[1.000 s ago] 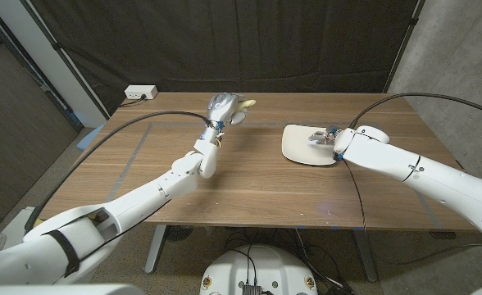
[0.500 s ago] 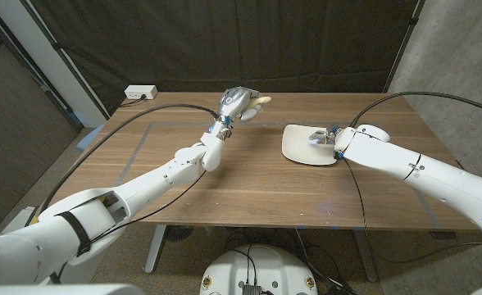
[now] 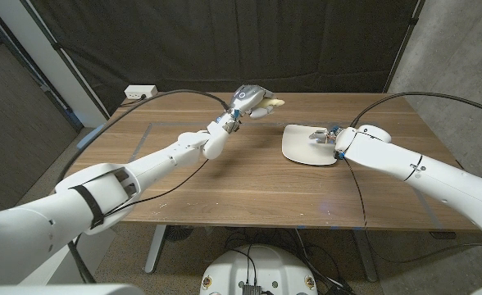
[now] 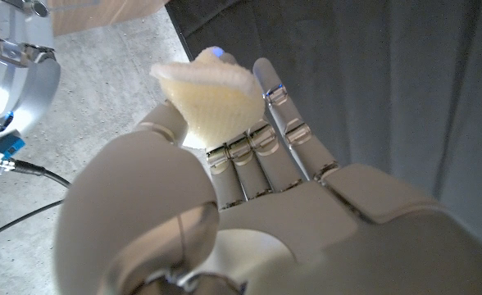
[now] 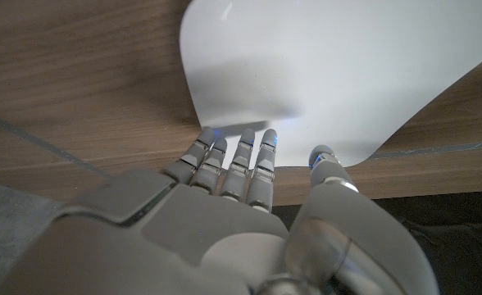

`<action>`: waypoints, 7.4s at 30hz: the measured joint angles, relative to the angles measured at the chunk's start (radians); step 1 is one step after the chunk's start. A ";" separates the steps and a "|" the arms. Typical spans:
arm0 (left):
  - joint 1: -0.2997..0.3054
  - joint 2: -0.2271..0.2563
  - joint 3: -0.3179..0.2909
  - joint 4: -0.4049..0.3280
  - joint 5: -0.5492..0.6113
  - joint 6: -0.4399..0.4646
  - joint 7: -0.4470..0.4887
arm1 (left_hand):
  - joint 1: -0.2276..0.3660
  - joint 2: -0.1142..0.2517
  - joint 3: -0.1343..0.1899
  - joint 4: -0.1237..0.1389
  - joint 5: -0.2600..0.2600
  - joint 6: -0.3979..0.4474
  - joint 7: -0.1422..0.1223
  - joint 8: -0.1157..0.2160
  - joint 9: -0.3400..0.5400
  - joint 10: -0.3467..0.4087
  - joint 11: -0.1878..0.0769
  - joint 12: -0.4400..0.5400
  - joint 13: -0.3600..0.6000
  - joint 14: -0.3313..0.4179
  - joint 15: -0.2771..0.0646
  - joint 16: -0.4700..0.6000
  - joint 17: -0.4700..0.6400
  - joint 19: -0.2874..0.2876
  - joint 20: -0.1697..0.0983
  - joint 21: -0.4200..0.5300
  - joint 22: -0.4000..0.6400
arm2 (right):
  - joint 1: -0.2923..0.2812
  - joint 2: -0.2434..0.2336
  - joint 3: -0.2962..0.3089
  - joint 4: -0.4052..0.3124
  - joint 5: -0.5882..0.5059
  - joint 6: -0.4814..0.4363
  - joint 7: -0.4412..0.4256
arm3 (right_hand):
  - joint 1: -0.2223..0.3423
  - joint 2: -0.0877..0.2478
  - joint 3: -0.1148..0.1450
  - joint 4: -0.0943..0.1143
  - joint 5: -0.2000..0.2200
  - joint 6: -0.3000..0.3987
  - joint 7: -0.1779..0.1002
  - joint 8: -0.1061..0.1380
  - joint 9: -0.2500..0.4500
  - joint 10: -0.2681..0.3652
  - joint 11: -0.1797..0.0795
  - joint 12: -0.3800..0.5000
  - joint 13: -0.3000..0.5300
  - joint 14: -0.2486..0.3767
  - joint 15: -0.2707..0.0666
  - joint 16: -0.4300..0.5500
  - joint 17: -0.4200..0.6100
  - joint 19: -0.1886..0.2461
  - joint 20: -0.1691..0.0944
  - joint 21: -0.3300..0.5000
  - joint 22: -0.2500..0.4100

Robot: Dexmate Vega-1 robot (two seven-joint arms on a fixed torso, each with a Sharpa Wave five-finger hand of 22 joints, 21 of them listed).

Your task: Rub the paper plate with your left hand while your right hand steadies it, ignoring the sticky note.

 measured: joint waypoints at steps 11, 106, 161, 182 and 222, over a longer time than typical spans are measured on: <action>-0.110 -0.089 0.108 0.209 0.029 -0.094 0.033 | 0.000 0.000 0.000 0.000 -0.001 0.004 -0.003 -0.012 -0.001 0.001 0.002 -0.008 -0.009 -0.002 -0.002 0.000 0.005 -0.005 0.002 0.012 0.000 | -0.015 0.001 0.012 -0.016 -0.001 -0.002 -0.015 | 0.000 0.000 -0.003 -0.003 0.000 0.000 0.000 0.000 0.000 0.000 0.000 0.000 0.000 0.004 0.004 0.000 0.000 0.000 0.000 0.000 0.000; -0.232 -0.520 0.604 0.521 -0.141 0.488 -0.378 | -0.153 -0.097 -0.070 0.124 -0.003 -0.287 -0.120 -0.158 -0.002 -0.383 -0.038 -0.139 -0.065 -0.220 0.091 -0.147 0.066 -0.198 0.024 0.030 -0.021 | -0.081 -0.029 0.086 -0.013 0.039 0.068 -0.034 | -0.013 0.003 -0.015 0.001 0.000 0.000 0.000 0.000 0.000 0.007 0.007 0.000 0.000 0.004 0.004 0.000 -0.001 0.003 -0.003 -0.008 0.000; -0.212 -0.540 0.564 0.592 -0.066 0.456 -0.067 | -0.109 -0.097 -0.074 0.083 0.003 -0.212 -0.048 -0.155 0.018 -0.317 0.028 -0.115 -0.042 -0.311 0.119 -0.140 0.016 -0.053 0.055 0.004 -0.016 | -0.118 -0.044 0.125 -0.019 0.016 0.119 -0.017 | -0.079 0.000 -0.043 0.035 -0.008 -0.020 -0.009 -0.007 0.005 0.007 0.007 0.000 0.000 0.007 0.000 0.004 0.003 -0.004 -0.003 -0.015 0.000; -0.179 -0.453 0.524 0.358 -0.034 0.695 -0.202 | -0.200 -0.141 -0.038 0.085 -0.001 -0.182 0.005 -0.177 0.014 -0.291 0.067 -0.137 -0.046 -0.259 0.103 -0.149 -0.063 0.061 0.047 0.003 -0.026 | -0.133 -0.048 0.138 -0.026 0.007 0.149 -0.028 | -0.100 -0.005 -0.055 0.047 -0.008 -0.043 -0.011 -0.007 0.005 0.007 0.007 0.000 0.000 0.007 0.000 0.004 0.003 -0.004 -0.003 -0.023 0.000; -0.164 -0.261 0.459 -0.038 0.110 0.669 -0.664 | 0.026 -0.074 0.001 0.007 -0.008 0.083 -0.013 -0.047 0.043 -0.055 -0.022 -0.039 0.040 -0.097 0.043 -0.037 -0.004 0.000 -0.003 -0.056 -0.013 | -0.144 -0.052 0.153 -0.013 -0.013 0.194 -0.015 | -0.126 -0.013 -0.063 0.064 -0.008 -0.054 -0.011 -0.007 0.002 0.007 0.007 0.000 0.000 0.007 0.000 0.004 0.000 -0.004 -0.003 -0.022 0.000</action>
